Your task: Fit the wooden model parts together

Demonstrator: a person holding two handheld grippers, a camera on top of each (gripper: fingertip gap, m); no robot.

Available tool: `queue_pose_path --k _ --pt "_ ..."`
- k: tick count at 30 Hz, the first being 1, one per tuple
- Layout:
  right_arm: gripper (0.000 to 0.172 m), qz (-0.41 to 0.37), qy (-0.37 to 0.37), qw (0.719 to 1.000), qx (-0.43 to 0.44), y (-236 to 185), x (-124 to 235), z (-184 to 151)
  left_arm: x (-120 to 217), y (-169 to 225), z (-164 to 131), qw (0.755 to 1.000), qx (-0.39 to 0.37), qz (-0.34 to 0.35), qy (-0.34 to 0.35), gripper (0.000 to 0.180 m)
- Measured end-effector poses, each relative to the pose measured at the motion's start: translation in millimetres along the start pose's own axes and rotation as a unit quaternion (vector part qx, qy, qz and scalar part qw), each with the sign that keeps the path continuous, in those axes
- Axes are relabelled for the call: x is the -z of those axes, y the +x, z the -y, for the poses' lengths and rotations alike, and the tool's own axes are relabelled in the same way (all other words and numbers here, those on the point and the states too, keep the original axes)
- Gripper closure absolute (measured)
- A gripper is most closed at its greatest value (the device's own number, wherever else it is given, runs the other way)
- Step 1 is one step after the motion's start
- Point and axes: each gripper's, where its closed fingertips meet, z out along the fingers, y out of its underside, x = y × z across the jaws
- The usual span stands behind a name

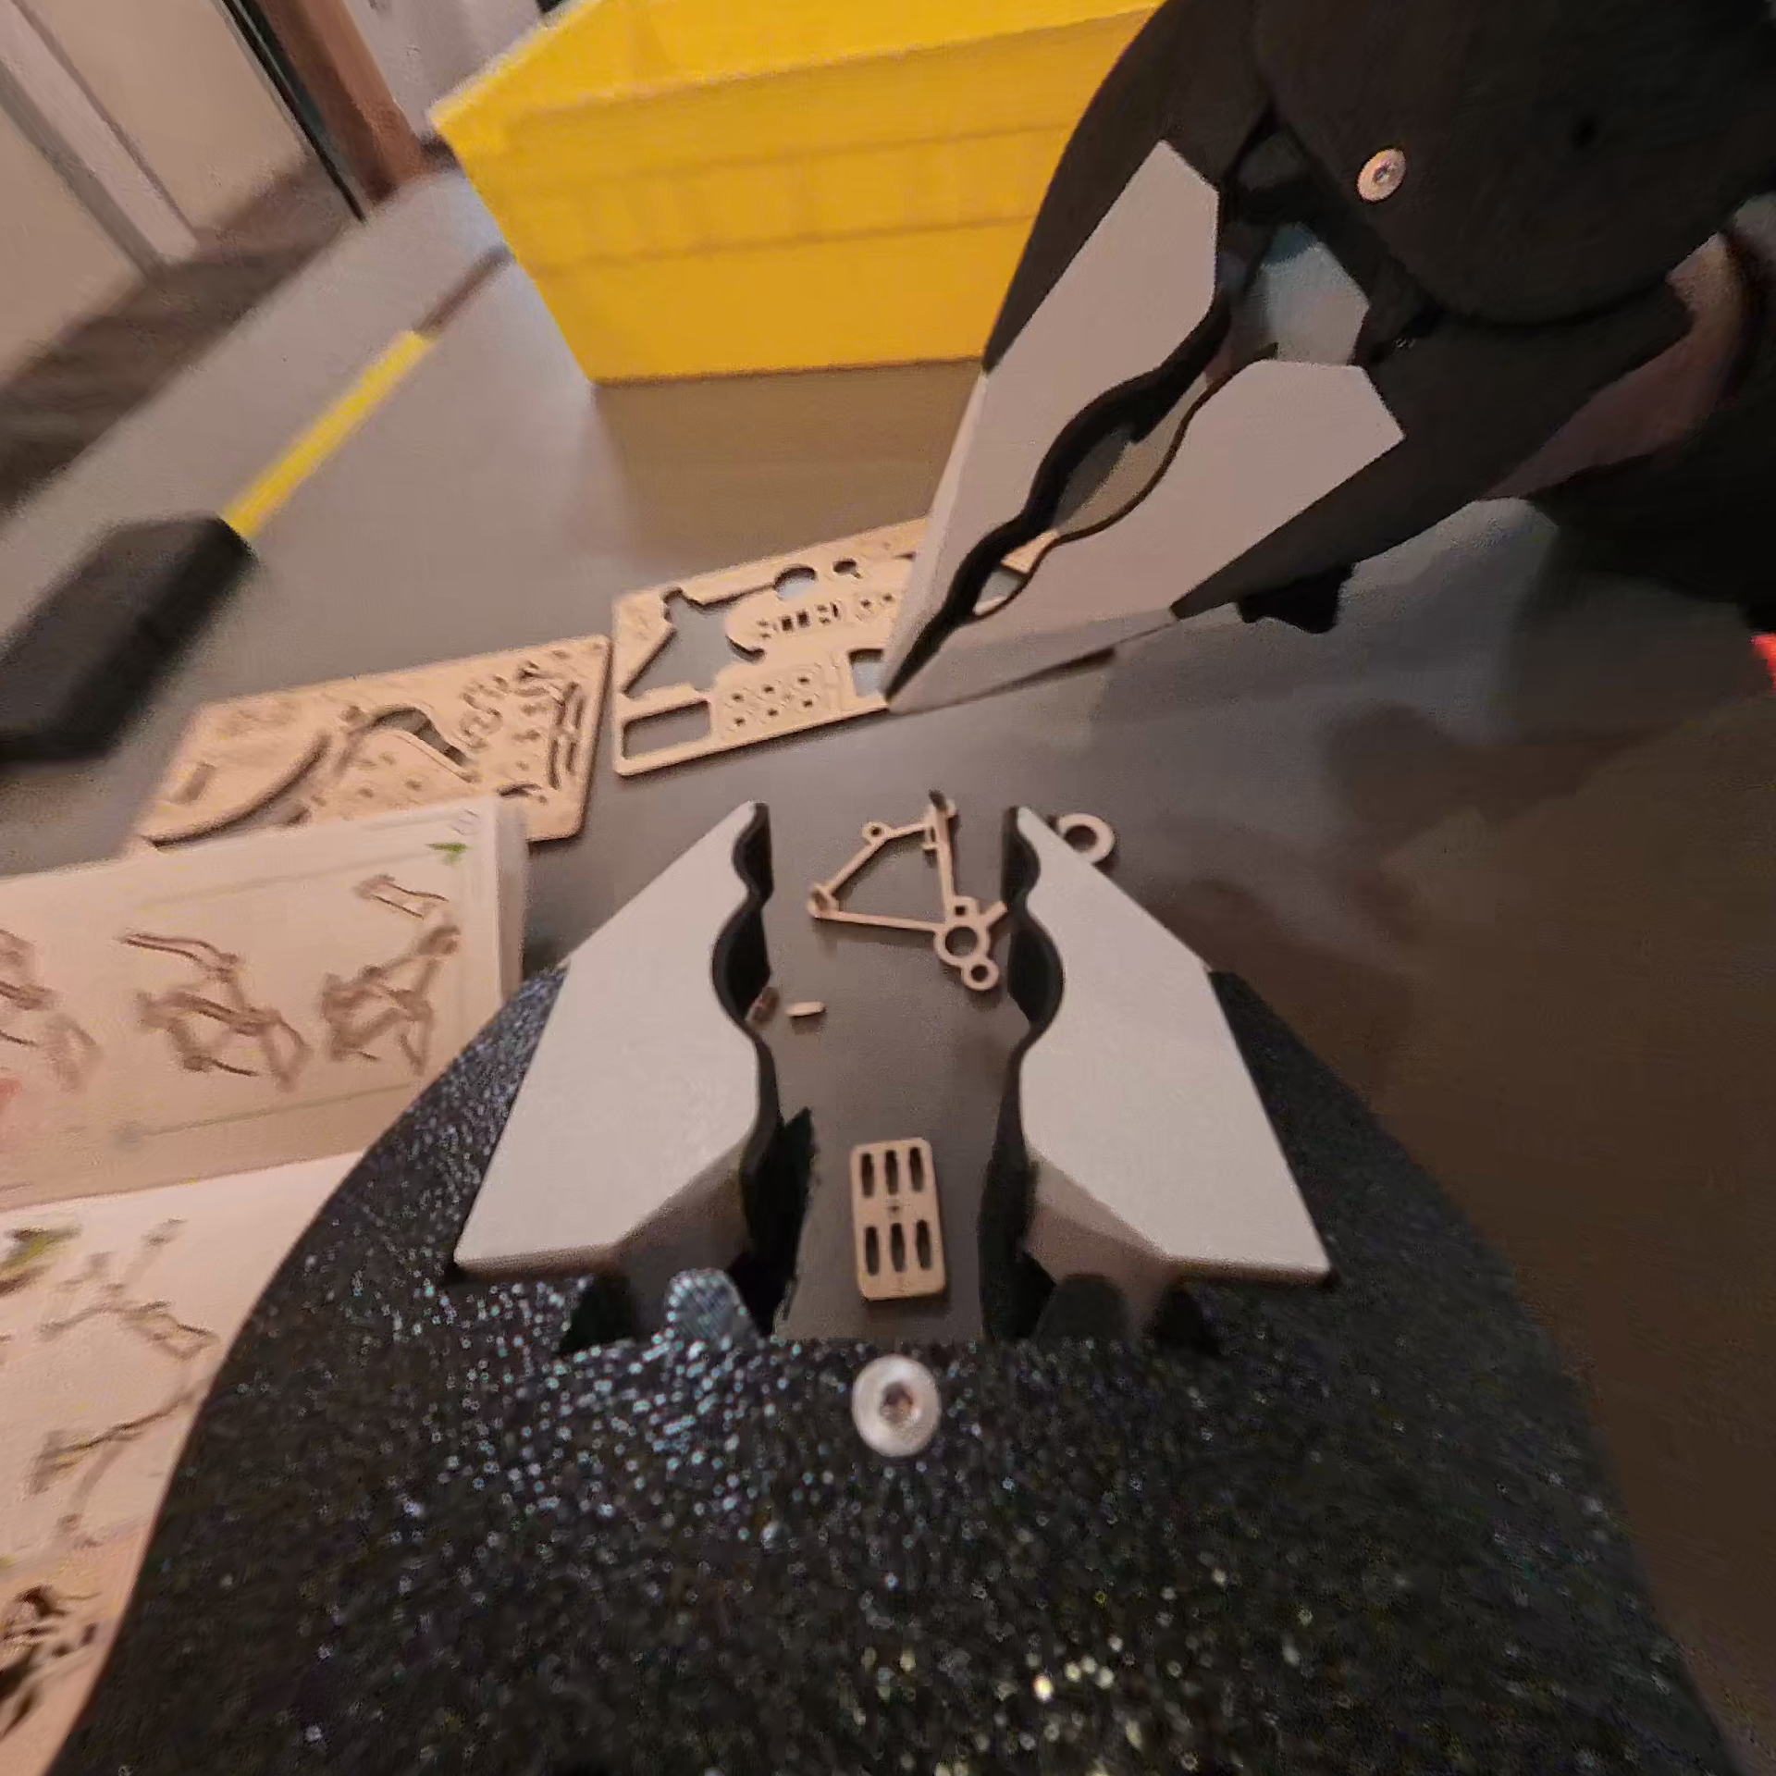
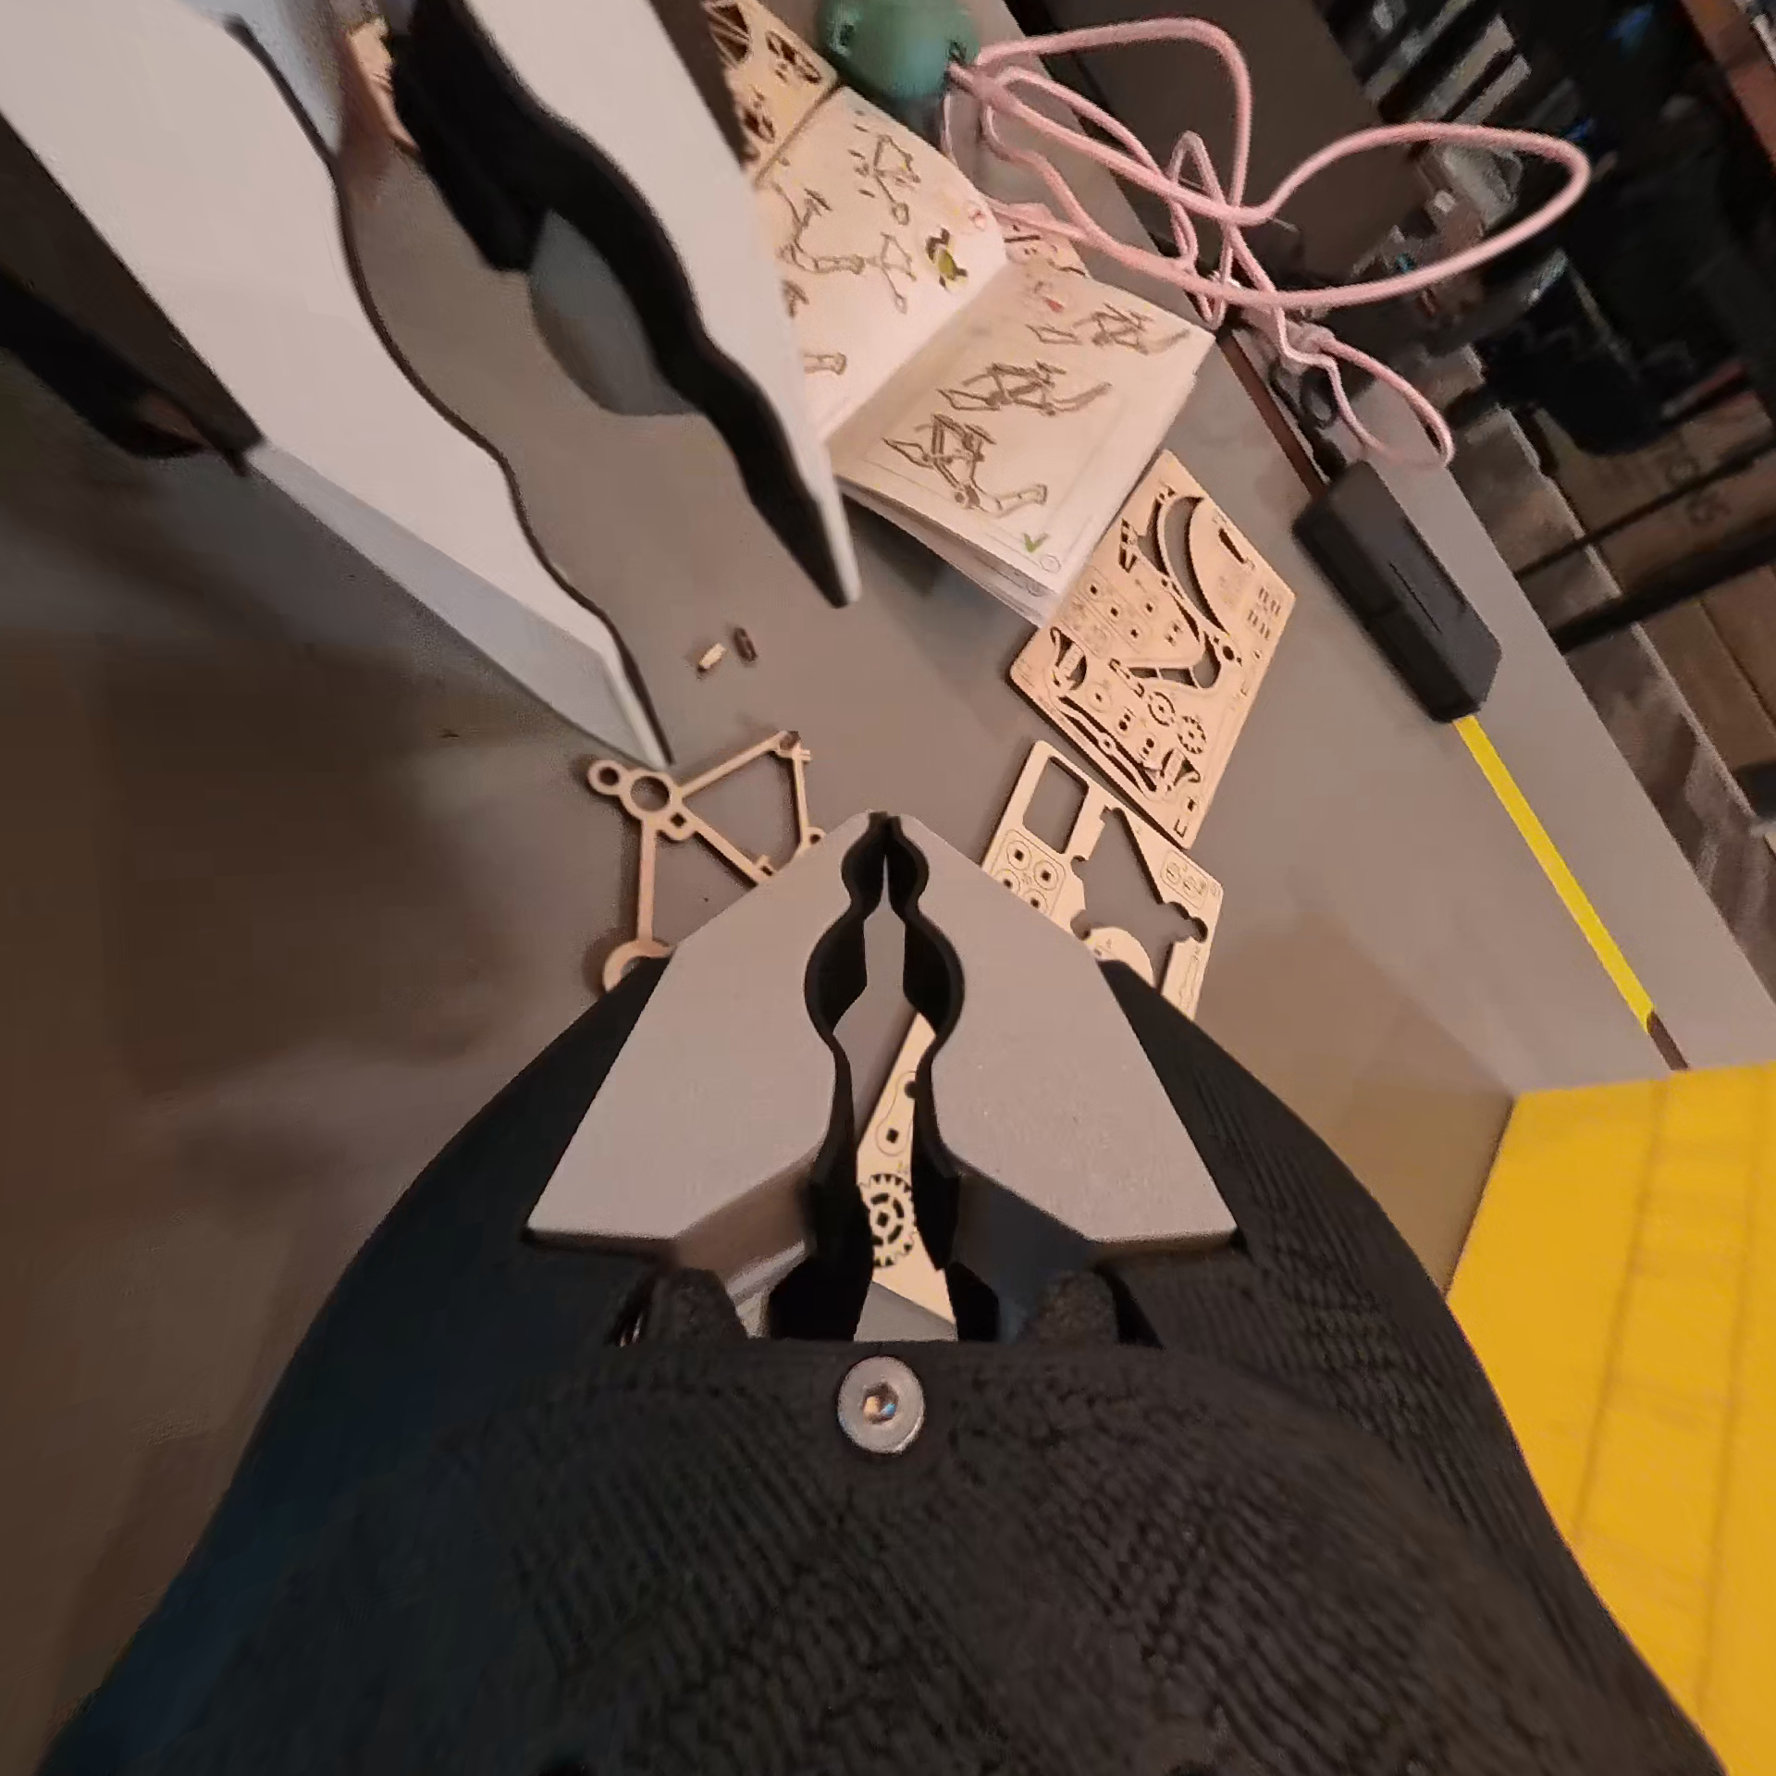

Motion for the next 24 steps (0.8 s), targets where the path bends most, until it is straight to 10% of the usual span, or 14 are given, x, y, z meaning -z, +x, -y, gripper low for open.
queue_pose_path --k 24 --pt "0.172 0.052 -0.031 0.997 0.055 -28.2 -10.2 -7.8 -12.5 10.6 -12.9 0.998 -0.058 0.003 0.0 0.175"
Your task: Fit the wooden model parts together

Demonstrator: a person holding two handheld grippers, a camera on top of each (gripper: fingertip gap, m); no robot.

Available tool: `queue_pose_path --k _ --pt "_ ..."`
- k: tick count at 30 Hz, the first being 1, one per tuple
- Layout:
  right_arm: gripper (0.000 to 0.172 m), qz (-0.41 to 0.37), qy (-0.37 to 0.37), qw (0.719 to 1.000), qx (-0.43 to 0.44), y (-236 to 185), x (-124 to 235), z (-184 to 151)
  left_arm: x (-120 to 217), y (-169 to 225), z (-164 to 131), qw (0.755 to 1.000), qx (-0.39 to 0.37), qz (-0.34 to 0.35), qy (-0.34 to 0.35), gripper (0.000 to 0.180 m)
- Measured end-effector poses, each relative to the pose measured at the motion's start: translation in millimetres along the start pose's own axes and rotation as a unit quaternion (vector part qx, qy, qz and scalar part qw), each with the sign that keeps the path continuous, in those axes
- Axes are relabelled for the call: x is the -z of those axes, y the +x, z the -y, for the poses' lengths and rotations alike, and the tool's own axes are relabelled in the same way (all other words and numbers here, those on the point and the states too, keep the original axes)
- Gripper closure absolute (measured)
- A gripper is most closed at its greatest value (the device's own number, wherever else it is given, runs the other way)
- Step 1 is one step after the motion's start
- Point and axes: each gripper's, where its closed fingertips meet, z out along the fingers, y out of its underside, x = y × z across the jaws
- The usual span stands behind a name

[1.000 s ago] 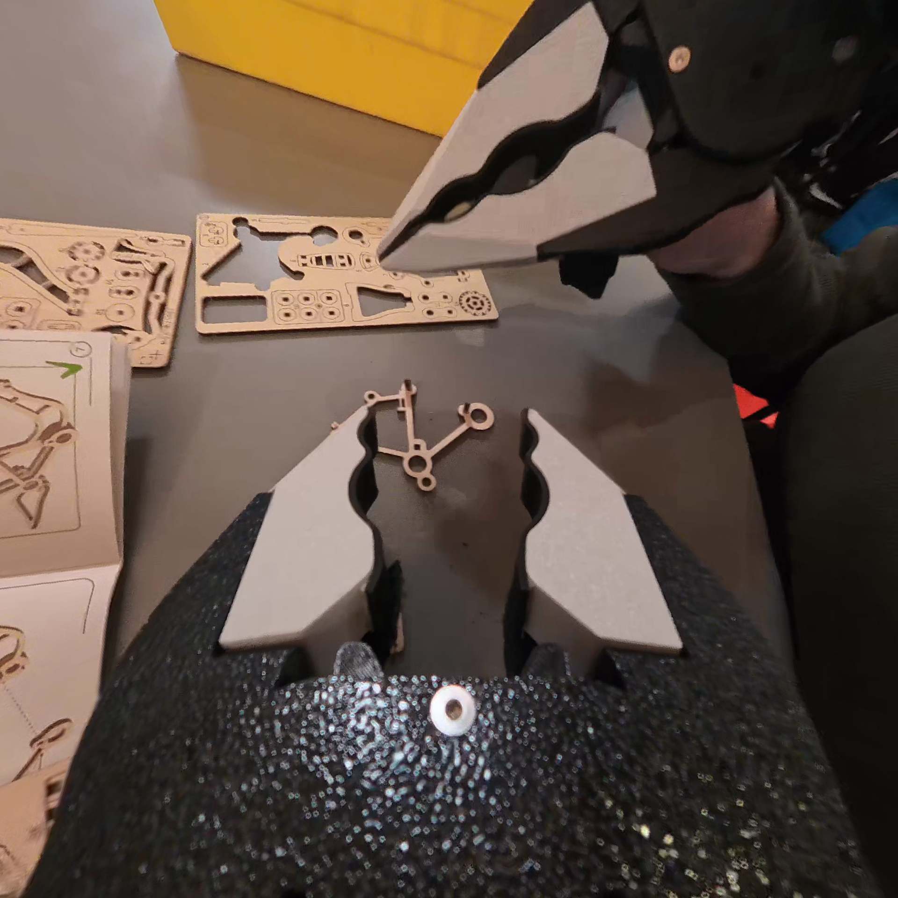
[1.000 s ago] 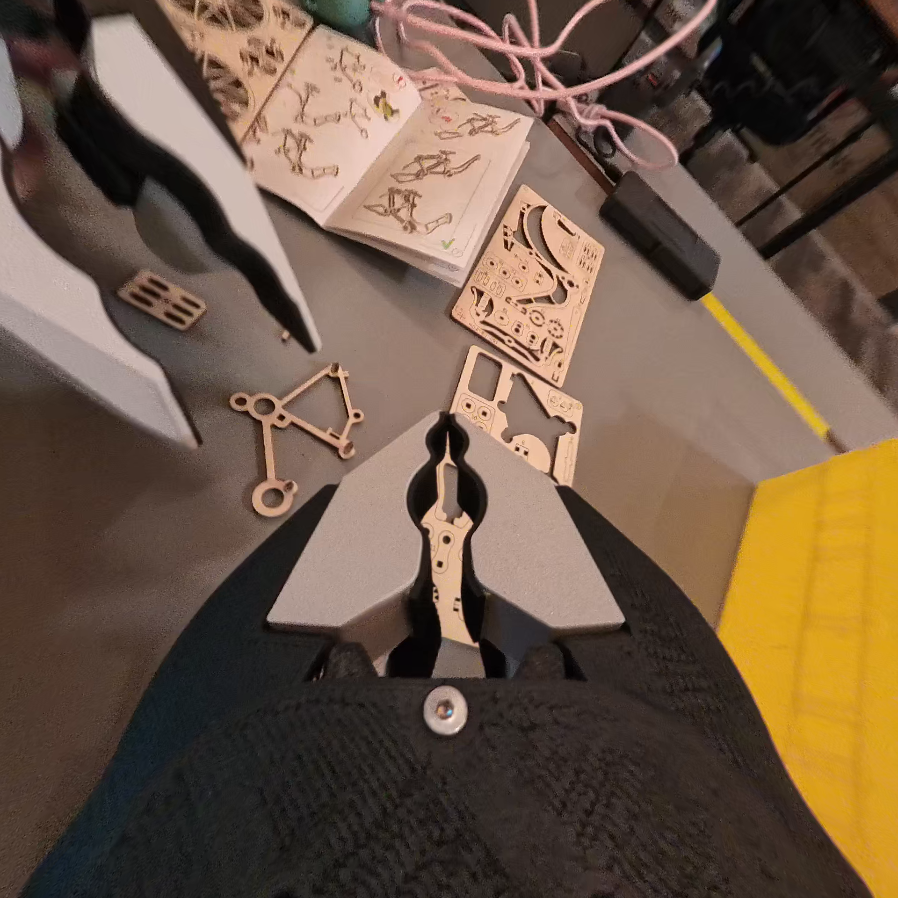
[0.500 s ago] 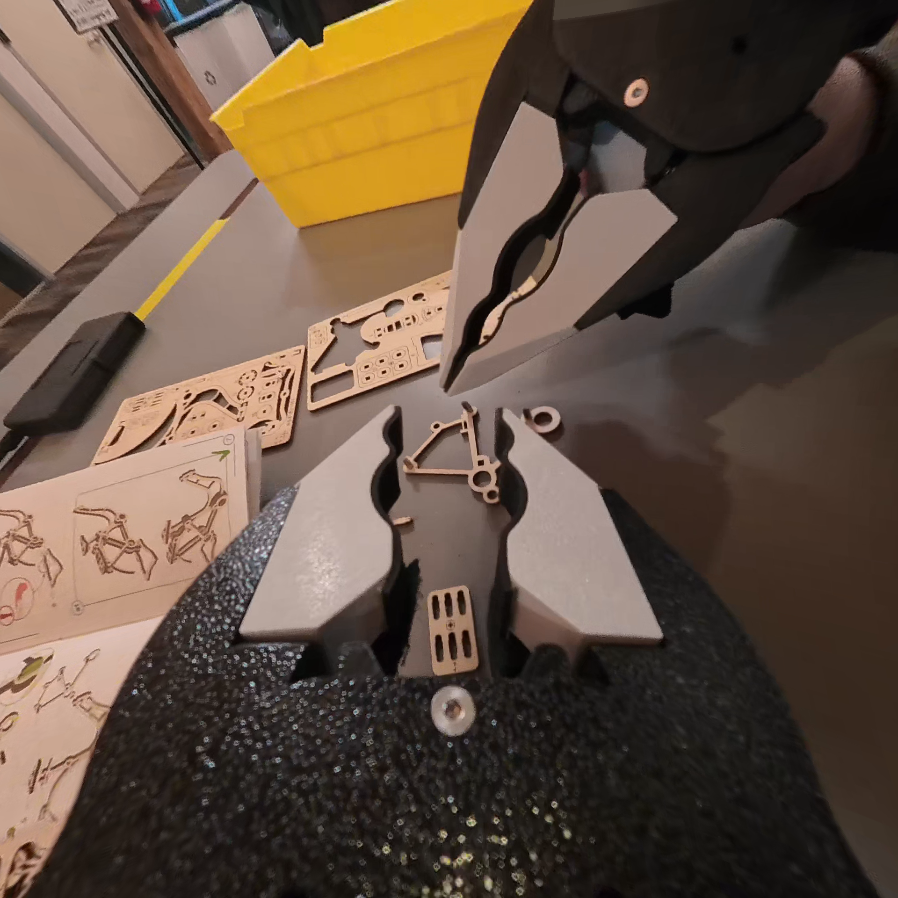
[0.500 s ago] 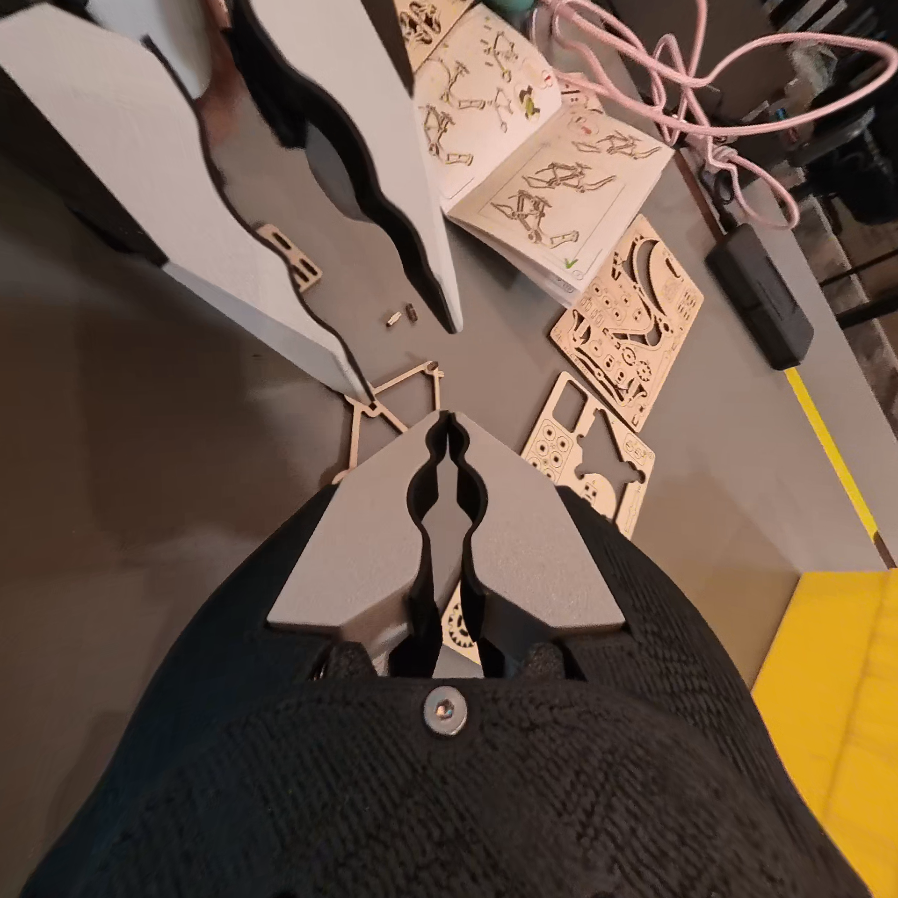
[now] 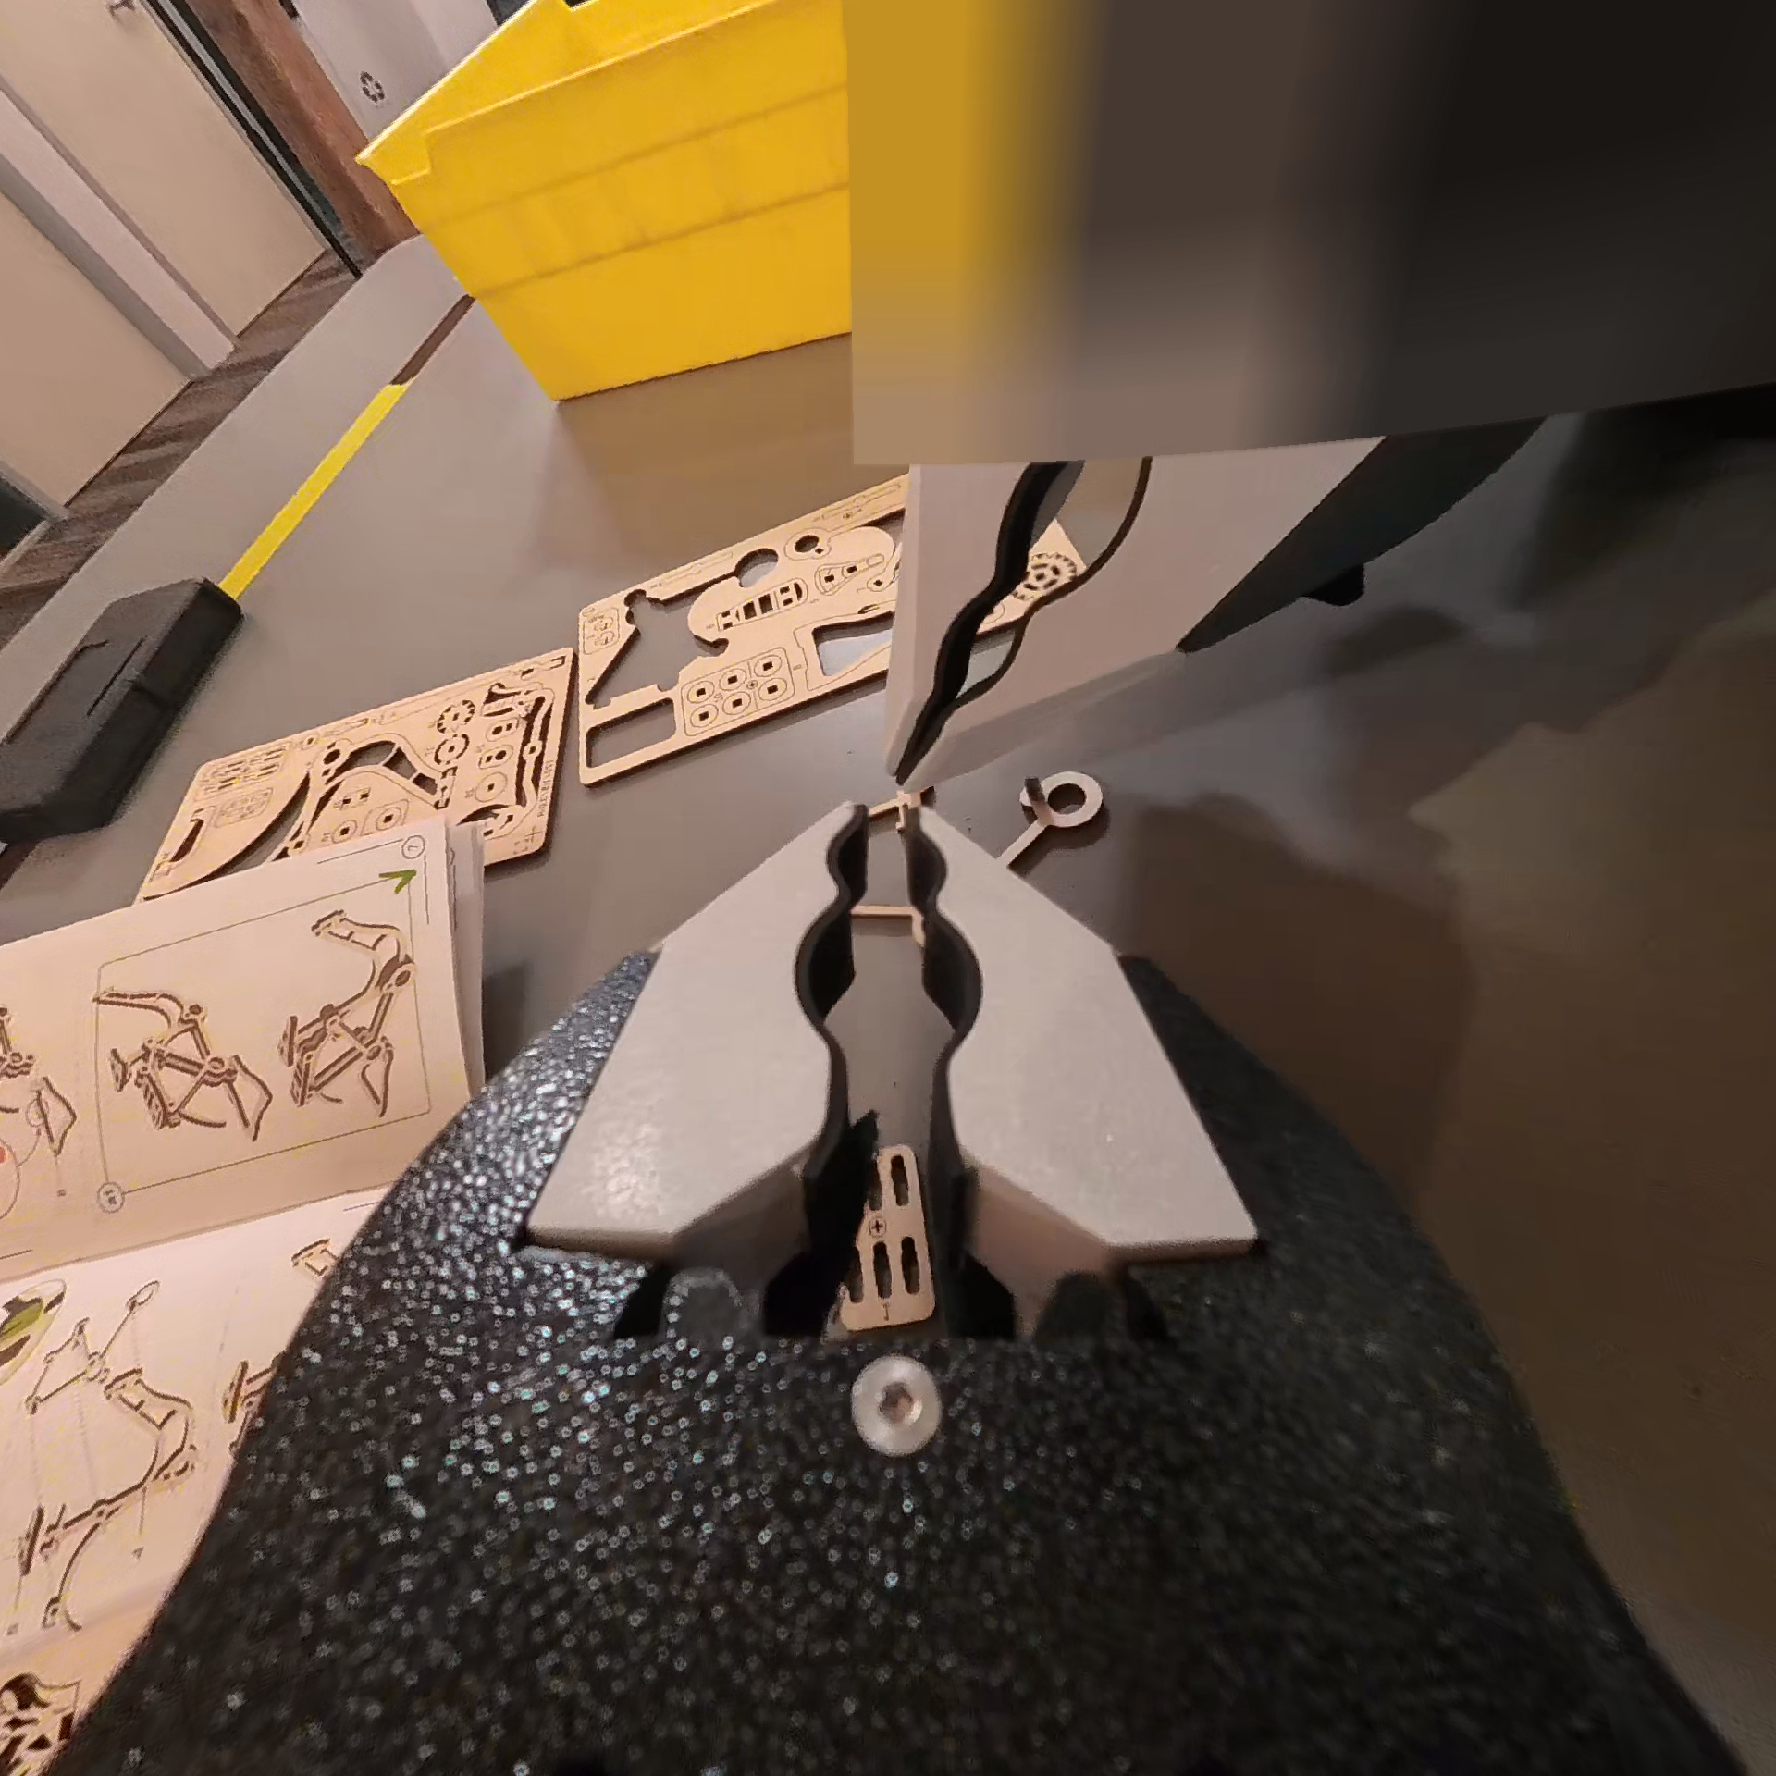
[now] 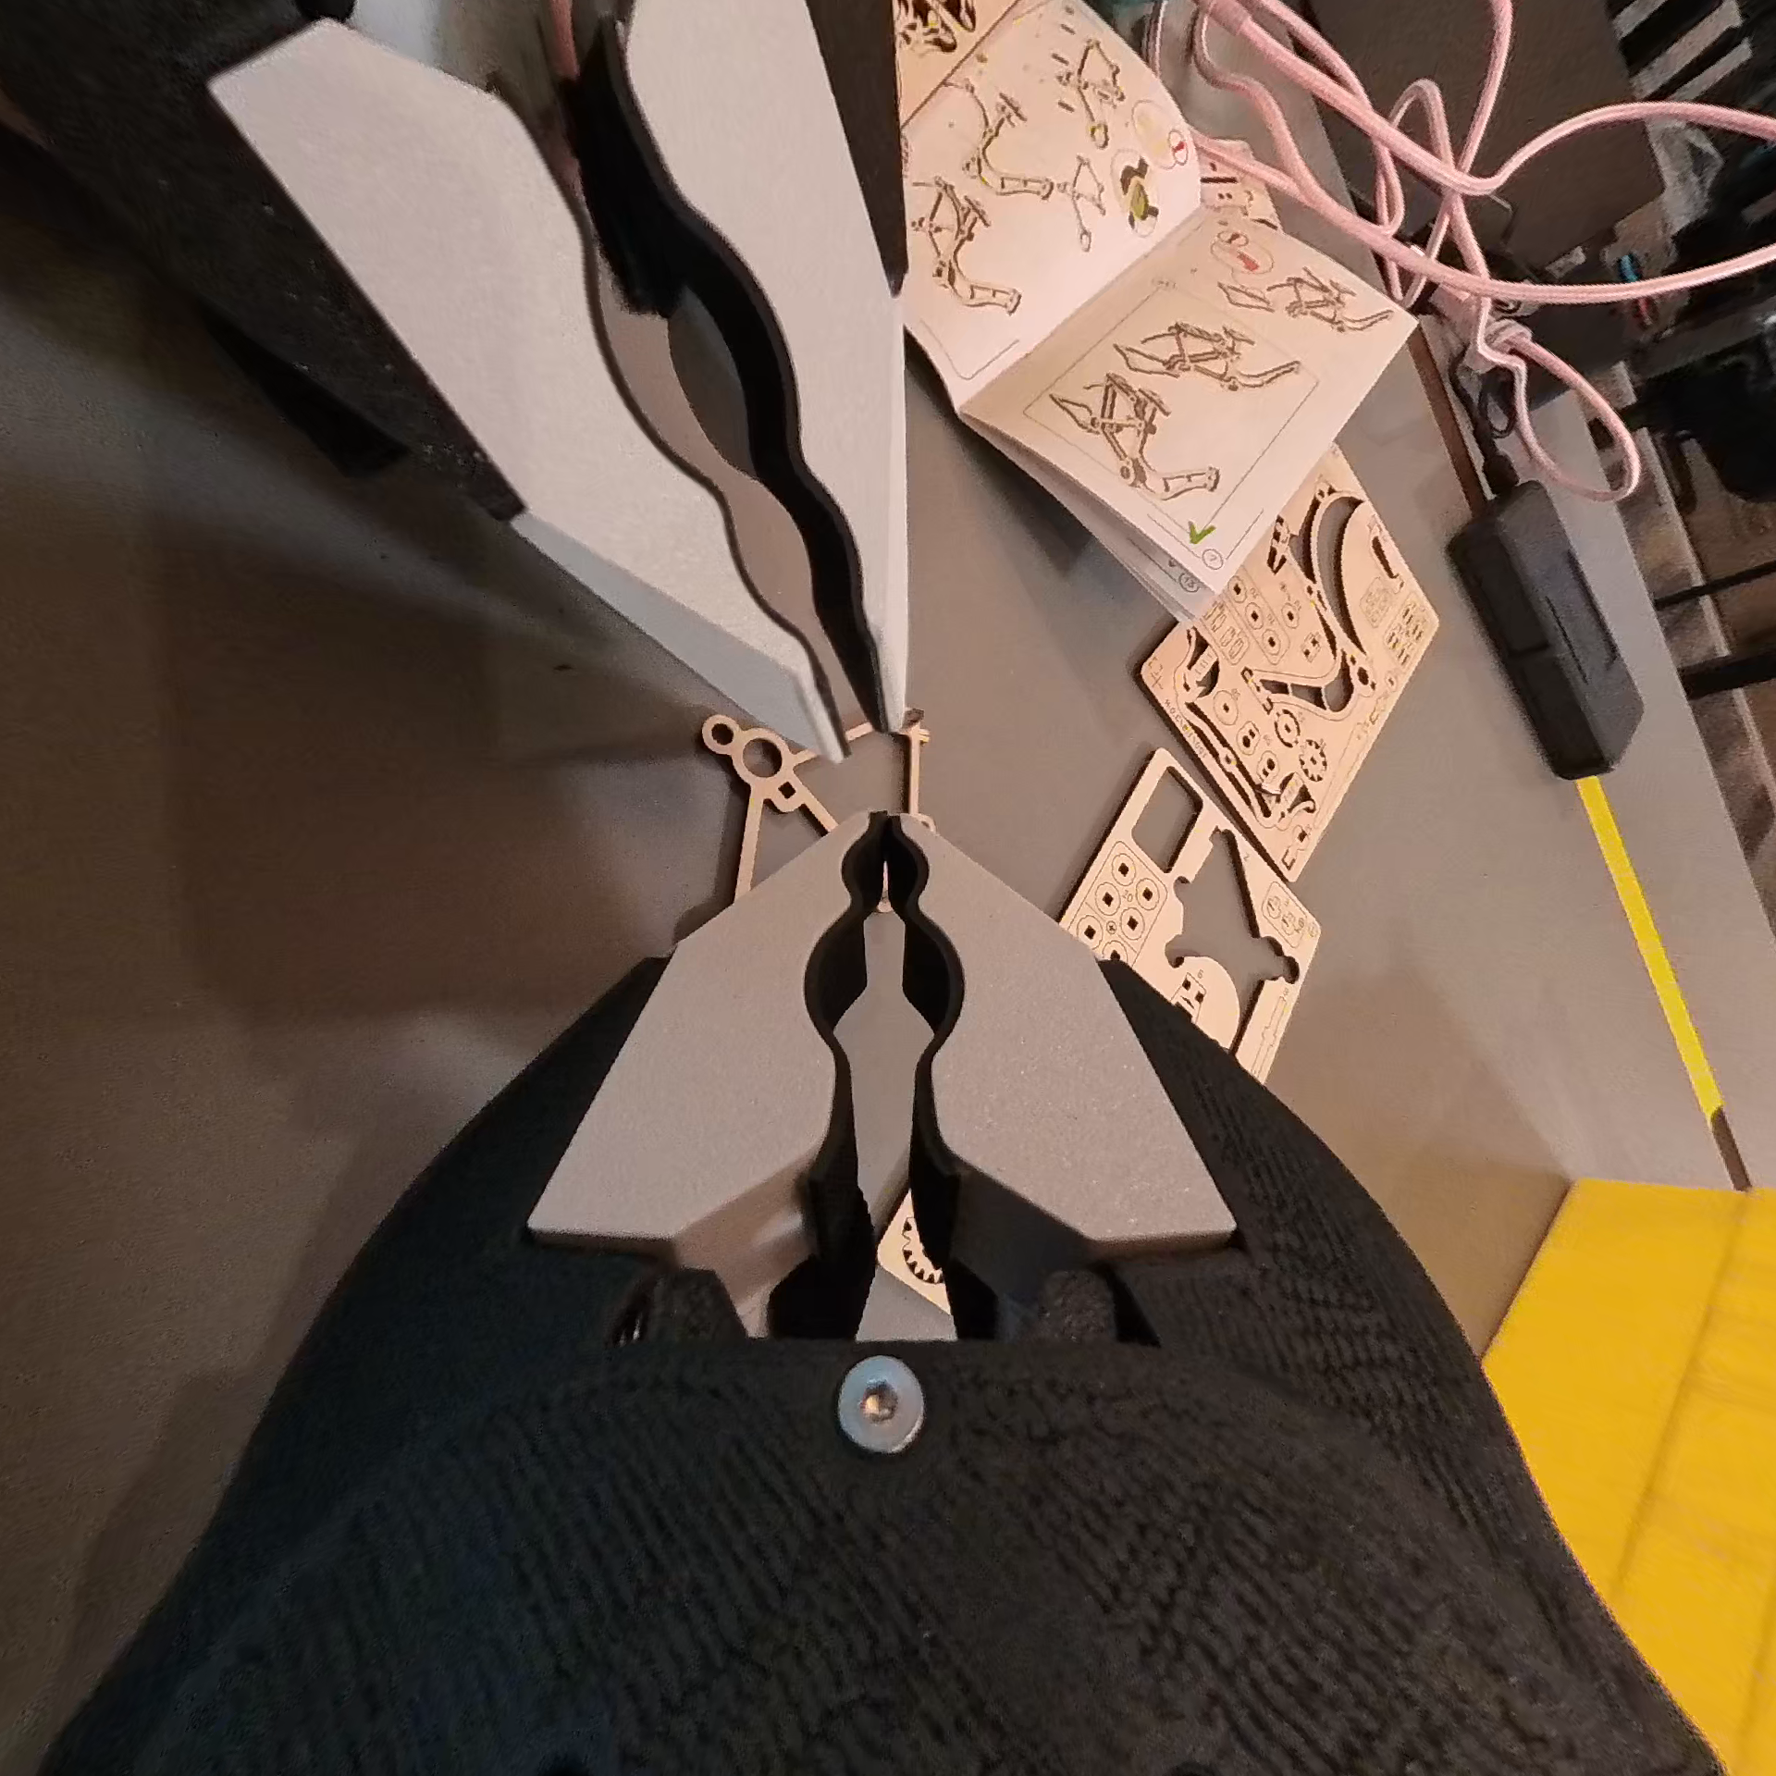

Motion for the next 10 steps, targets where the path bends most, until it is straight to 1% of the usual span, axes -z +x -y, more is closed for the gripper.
queue_pose_path --k 4,10 --pt "0.172 0.002 -0.001 1.0 0.004 -1.5 -0.6 0.1 -0.8 1.8 -1.3 1.0 0.004 -0.007 -0.003 0.18" --pt "0.172 0.004 0.0 1.0 0.007 -3.2 -0.9 1.3 -2.1 6.0 -2.9 1.0 0.01 -0.022 -0.007 0.18"
